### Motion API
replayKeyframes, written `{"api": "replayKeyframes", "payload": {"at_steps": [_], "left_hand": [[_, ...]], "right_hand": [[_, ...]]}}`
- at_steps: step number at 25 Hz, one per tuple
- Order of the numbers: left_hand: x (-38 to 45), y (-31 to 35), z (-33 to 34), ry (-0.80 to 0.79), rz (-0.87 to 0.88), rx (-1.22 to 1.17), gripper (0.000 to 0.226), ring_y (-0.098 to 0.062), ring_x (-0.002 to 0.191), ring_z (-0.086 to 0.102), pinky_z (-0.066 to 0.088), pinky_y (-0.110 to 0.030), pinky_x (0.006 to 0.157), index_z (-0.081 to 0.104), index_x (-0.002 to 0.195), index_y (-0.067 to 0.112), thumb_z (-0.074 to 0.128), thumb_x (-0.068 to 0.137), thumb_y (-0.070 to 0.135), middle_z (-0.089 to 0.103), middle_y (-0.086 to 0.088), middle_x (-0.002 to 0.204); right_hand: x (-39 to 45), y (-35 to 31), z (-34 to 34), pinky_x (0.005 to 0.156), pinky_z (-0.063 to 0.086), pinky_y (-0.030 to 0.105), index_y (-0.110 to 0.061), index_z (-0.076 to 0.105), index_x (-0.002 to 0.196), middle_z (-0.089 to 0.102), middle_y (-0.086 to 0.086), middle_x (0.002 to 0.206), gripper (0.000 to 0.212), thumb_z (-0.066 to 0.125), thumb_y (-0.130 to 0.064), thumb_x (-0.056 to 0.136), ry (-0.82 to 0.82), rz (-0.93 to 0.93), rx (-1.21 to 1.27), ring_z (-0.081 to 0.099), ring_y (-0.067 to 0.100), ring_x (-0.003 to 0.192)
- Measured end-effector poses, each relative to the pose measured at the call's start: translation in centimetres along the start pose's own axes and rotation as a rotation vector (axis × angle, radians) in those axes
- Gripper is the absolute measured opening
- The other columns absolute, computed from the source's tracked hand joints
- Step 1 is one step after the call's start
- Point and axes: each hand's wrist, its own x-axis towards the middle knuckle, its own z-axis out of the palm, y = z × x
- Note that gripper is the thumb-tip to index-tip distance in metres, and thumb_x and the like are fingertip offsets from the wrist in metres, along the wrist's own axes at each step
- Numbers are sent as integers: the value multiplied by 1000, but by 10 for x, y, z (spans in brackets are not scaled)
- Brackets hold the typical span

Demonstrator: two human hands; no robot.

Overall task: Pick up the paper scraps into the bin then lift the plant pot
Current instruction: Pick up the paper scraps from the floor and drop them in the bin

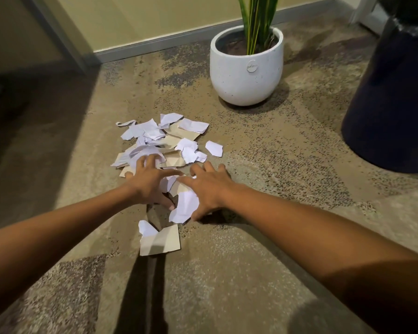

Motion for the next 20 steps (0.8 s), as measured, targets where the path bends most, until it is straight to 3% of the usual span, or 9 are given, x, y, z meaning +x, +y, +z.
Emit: {"api": "replayKeyframes", "payload": {"at_steps": [3, 5, 9, 11, 14, 17, 20], "left_hand": [[6, 2, -4, -76, 70, -3, 98, -31, 116, 36, 37, -32, 87, 30, 142, 41, 83, 59, 45, 35, -15, 128], [6, 8, -6, -80, 80, -47, 95, -25, 106, 40, 39, -30, 83, 31, 143, 34, 82, 63, 38, 38, -14, 123], [3, 18, -5, -40, 92, -114, 68, -23, 98, 49, 43, -27, 77, 44, 133, 24, 75, 72, 23, 42, -13, 121], [1, 20, -4, 30, 108, -73, 49, -27, 102, 53, 40, -25, 74, 50, 128, 18, 64, 81, 19, 47, -14, 120], [-2, 20, -4, 115, 115, -44, 29, -27, 101, 55, 35, -24, 69, 60, 116, 15, 52, 88, 14, 58, -14, 117], [-8, 20, -12, 155, 131, -97, 24, -24, 87, 56, 35, -25, 64, 66, 105, 14, 56, 84, 8, 66, -12, 108], [-13, 26, -30, 207, 98, -356, 25, -20, 68, 58, 48, -28, 61, 66, 104, 14, 59, 83, 2, 64, -9, 96]], "right_hand": [[-1, -2, -3, 107, 23, 61, -25, 23, 149, 24, 10, 150, 97, 74, -52, 71, 23, 55, 53, 23, 35, 140], [-4, -4, -2, 107, 25, 58, -21, 26, 147, 28, 11, 147, 92, 75, -46, 72, 7, 91, 131, 28, 35, 137], [-10, 0, 0, 103, 34, 50, -20, 40, 135, 43, 10, 137, 72, 76, -37, 74, 21, 151, 303, 38, 34, 130], [-12, 2, 1, 93, 42, 42, -18, 47, 127, 50, 11, 131, 59, 74, -31, 76, 55, 159, 322, 44, 33, 124], [-14, 5, 5, 67, 41, 29, -14, 52, 90, 61, 12, 109, 23, 70, -16, 77, 131, 192, 406, 59, 32, 102], [-19, 19, -1, 52, 34, 24, -19, 43, 63, 51, 2, 76, 35, 75, -11, 74, 157, 243, 604, 52, 24, 81], [-34, 39, -23, 56, 47, 24, -11, 59, 82, 58, 5, 89, 22, 79, -15, 74, 220, 298, 751, 56, 21, 79]]}}
